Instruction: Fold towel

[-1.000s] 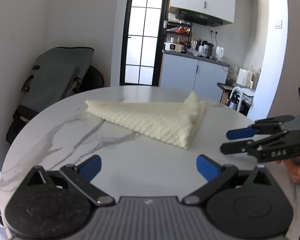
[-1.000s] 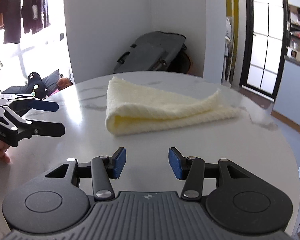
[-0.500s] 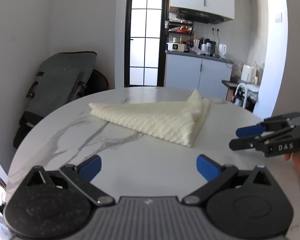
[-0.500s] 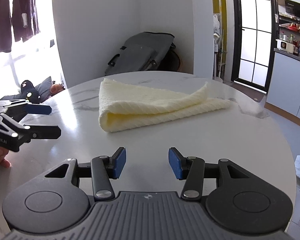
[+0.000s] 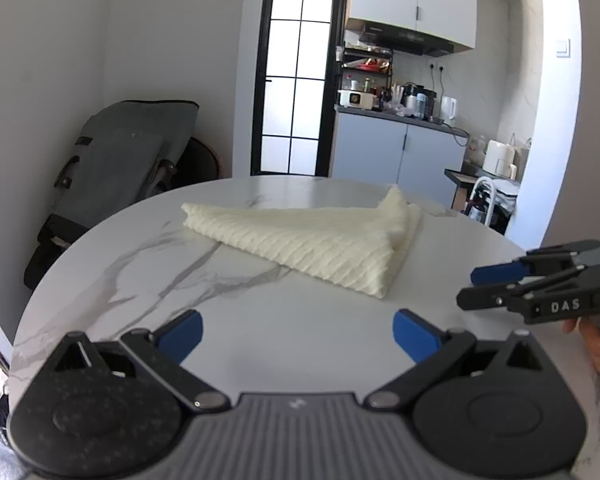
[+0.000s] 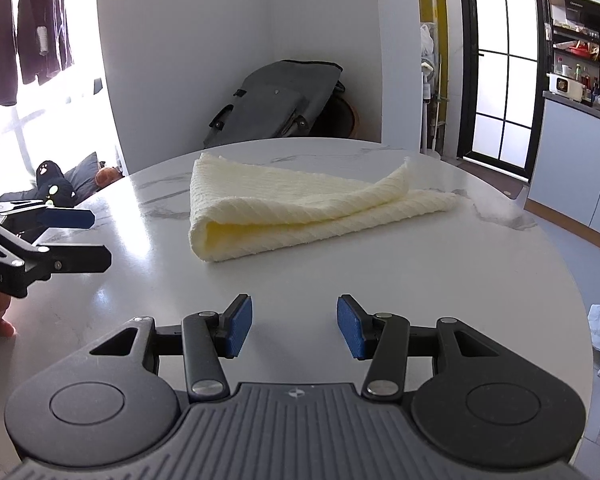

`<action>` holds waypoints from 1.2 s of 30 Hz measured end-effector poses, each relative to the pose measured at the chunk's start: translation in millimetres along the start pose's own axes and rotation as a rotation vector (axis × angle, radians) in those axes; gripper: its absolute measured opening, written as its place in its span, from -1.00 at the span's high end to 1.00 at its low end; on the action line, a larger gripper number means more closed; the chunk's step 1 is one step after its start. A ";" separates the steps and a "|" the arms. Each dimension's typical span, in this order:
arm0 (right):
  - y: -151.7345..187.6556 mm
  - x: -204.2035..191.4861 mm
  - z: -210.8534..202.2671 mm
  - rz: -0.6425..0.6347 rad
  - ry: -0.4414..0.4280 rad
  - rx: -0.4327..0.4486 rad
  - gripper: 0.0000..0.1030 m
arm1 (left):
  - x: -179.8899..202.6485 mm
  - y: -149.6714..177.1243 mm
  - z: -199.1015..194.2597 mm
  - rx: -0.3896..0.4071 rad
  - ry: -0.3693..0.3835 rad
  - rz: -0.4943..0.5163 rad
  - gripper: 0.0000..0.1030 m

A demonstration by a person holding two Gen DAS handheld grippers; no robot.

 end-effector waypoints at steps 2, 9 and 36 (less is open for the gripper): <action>-0.1 0.4 0.3 0.003 0.006 0.001 -0.01 | 1.9 -0.2 0.1 0.000 0.000 0.006 -1.00; -0.7 -0.4 2.0 0.001 0.009 0.001 -0.01 | 6.5 -0.9 1.4 0.001 -0.005 0.000 -1.00; -4.8 6.9 0.2 0.035 0.010 -0.003 -0.03 | -0.6 -2.7 1.0 0.013 0.013 0.006 -1.00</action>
Point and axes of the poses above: each gripper's, at about its wrist camera, not at the fingertips, and z roughly the way its jaws point, x to its right, y to its underside, the point moved 7 cm from there along z, roughly the way its jaws point, and after that the axes turned 2 degrees about z, right-handed, at the moved point
